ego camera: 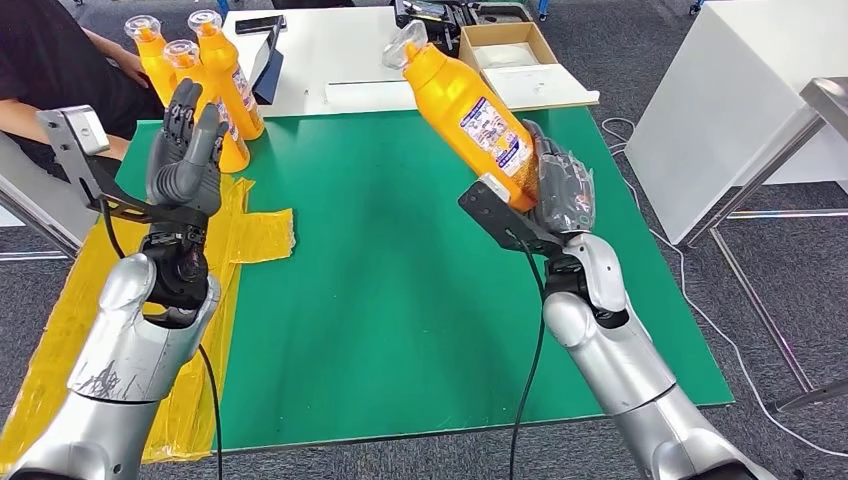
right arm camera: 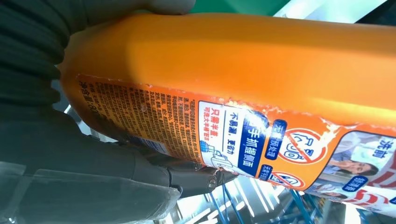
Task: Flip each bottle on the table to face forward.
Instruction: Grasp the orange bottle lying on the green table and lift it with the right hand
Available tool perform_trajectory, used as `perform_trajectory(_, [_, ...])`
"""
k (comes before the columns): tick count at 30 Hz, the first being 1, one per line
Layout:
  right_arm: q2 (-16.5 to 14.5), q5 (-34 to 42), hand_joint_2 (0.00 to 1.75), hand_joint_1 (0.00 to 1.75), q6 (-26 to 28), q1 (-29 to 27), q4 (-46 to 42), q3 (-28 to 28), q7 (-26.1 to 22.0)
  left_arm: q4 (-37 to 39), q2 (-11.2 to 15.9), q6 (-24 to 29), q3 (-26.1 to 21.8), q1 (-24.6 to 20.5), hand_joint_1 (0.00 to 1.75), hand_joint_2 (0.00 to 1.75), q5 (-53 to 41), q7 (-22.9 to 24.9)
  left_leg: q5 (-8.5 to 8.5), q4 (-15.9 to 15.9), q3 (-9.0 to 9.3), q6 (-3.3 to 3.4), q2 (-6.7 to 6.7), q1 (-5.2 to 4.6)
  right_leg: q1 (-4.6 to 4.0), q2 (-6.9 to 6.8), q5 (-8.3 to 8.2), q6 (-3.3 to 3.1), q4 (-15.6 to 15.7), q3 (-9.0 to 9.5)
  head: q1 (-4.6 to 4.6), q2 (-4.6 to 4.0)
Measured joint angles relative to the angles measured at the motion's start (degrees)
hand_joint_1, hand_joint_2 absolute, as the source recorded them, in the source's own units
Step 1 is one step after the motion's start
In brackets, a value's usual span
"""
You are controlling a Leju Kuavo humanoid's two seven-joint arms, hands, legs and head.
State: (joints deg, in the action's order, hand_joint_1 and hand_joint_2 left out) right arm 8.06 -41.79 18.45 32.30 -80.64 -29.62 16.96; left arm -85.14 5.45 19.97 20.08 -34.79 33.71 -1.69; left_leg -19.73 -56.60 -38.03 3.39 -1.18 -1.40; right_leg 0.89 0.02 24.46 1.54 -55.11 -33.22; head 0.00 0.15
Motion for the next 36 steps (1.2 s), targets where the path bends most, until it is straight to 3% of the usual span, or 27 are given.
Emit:
perform_trajectory(8, [-3.9,-5.8,1.75,1.75,-2.1,3.1,1.7,-2.0,3.9,0.1,-2.9,-1.4,2.5,-1.6,0.0,1.75,6.3,3.7,0.0,0.0,-0.02,0.0,-0.01,0.0,-0.01,0.0,0.0,0.0,0.0,-0.01,-0.01,0.0])
perform_trajectory(23, [-8.4,-8.1,1.75,1.75,-4.0,6.7,7.4,-4.1,5.4,0.0,-8.6,-0.5,10.6,-3.5,0.0,1.75,11.7,7.8,0.01,0.0,-0.07,0.01,-0.07,-0.03,-0.02,-0.02,0.0,0.01,0.0,0.02,0.0,0.0])
perform_trajectory(30, [-9.8,-8.4,1.75,1.75,-4.7,6.7,7.9,-4.0,6.6,0.5,-11.9,4.0,13.9,-4.3,0.0,1.75,10.7,6.8,0.0,0.0,-0.08,0.01,-0.05,-0.03,-0.01,-0.01,0.0,0.01,0.0,-0.03,-0.01,0.0])
perform_trajectory(36, [-11.8,-8.8,1.75,1.75,-5.8,6.4,7.7,-3.7,7.4,3.1,-14.0,7.7,15.6,-6.1,0.0,1.75,3.7,3.8,0.0,0.0,-0.07,0.01,-0.02,-0.02,-0.02,0.0,0.0,0.01,0.0,-0.04,-0.01,0.0])
